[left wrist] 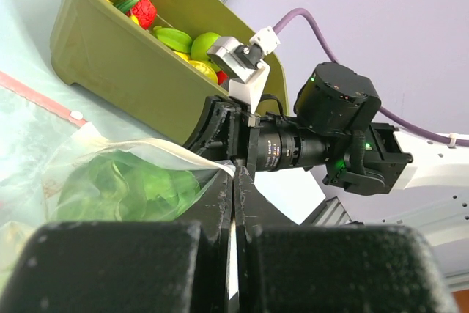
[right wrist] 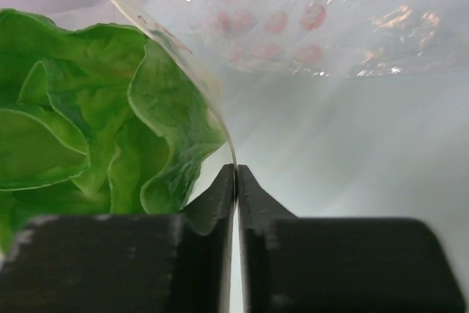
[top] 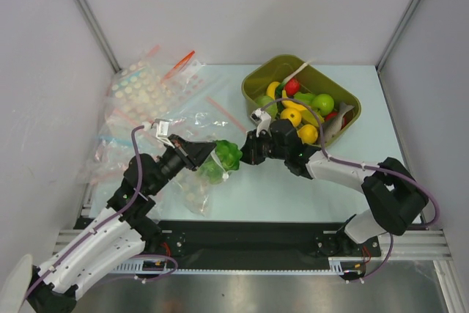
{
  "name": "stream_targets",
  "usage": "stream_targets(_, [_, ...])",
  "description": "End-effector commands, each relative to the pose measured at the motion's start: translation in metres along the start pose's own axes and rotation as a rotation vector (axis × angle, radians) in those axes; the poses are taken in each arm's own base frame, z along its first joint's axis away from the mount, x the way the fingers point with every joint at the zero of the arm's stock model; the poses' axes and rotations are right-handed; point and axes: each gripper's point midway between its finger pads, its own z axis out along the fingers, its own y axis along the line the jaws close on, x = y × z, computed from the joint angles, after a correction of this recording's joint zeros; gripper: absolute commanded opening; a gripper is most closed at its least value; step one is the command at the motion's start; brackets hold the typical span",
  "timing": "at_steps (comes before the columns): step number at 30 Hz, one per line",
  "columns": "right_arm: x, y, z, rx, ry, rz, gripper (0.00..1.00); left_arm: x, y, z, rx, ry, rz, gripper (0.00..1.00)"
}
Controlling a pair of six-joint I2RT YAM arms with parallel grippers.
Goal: Place the food in the zip-top bag and seal the zipper
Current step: Adjust the zipper food storage bag at the center of the board.
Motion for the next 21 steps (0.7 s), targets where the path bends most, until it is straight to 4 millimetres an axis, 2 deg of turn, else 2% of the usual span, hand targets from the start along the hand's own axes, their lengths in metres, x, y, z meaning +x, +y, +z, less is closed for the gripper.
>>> stream_targets(1, [-0.019, 0.021, 0.001, -0.070, -0.023, -0.015, 0.02, -0.015, -0.011, -0.001, 0.044, -0.055, 0.025, 0.00])
stream_targets(5, [-0.030, 0.028, -0.017, -0.036, -0.052, -0.046, 0.00, -0.013, -0.012, 0.000, 0.049, -0.038, 0.034, 0.00])
stream_targets(6, [-0.049, 0.031, -0.028, 0.005, -0.113, -0.069, 0.00, -0.016, -0.016, -0.001, 0.057, -0.037, 0.040, 0.00])
stream_targets(7, [-0.044, 0.028, -0.036, 0.062, -0.089, -0.089, 0.00, -0.013, -0.014, 0.000, 0.046, -0.017, 0.056, 0.00])
stream_targets(8, [-0.052, 0.028, -0.044, 0.108, -0.106, -0.116, 0.00, -0.013, -0.014, 0.001, 0.044, -0.007, 0.066, 0.00])
stream_targets(9, [-0.063, 0.017, -0.055, 0.228, -0.143, -0.138, 0.00, -0.016, -0.020, 0.001, 0.056, 0.000, 0.074, 0.00])
stream_targets(10, [-0.085, 0.034, -0.071, 0.247, -0.203, -0.171, 0.00, -0.014, -0.019, 0.001, 0.049, 0.021, 0.080, 0.00])
stream_targets(11, [-0.082, 0.026, -0.083, 0.325, -0.172, -0.200, 0.00, -0.012, -0.019, 0.002, 0.047, 0.035, 0.091, 0.00])
stream_targets(12, [-0.091, 0.019, -0.094, 0.408, -0.194, -0.208, 0.00, -0.013, -0.022, 0.002, 0.055, 0.041, 0.096, 0.00])
stream_targets(13, [-0.114, 0.032, -0.108, 0.428, -0.242, -0.218, 0.00, -0.013, -0.022, 0.003, 0.053, 0.049, 0.100, 0.00])
stream_targets(14, [-0.108, 0.033, -0.115, 0.468, -0.201, -0.238, 0.00, -0.007, -0.018, 0.004, 0.036, 0.076, 0.110, 0.00])
stream_targets(15, [-0.119, 0.033, -0.124, 0.524, -0.228, -0.256, 0.00, -0.011, -0.020, 0.006, 0.035, 0.075, 0.122, 0.00])
stream_targets(16, [-0.116, 0.034, -0.126, 0.557, -0.199, -0.278, 0.00, -0.008, -0.012, 0.007, -0.008, 0.095, 0.130, 0.00])
stream_targets(17, [-0.132, 0.053, -0.133, 0.559, -0.242, -0.318, 0.00, -0.003, -0.004, 0.006, -0.046, 0.131, 0.149, 0.00])
stream_targets(18, [-0.134, 0.063, -0.132, 0.551, -0.244, -0.348, 0.00, -0.003, -0.002, 0.011, -0.065, 0.152, 0.160, 0.00])
stream_targets(19, [-0.135, 0.071, -0.128, 0.538, -0.246, -0.373, 0.00, -0.002, 0.000, 0.012, -0.080, 0.166, 0.168, 0.00])
stream_targets(20, [-0.134, 0.089, -0.119, 0.504, -0.239, -0.415, 0.00, 0.003, 0.006, 0.012, -0.102, 0.199, 0.181, 0.00])
stream_targets(21, [-0.134, 0.094, -0.113, 0.498, -0.227, -0.464, 0.00, 0.003, 0.005, 0.016, -0.108, 0.213, 0.186, 0.00])
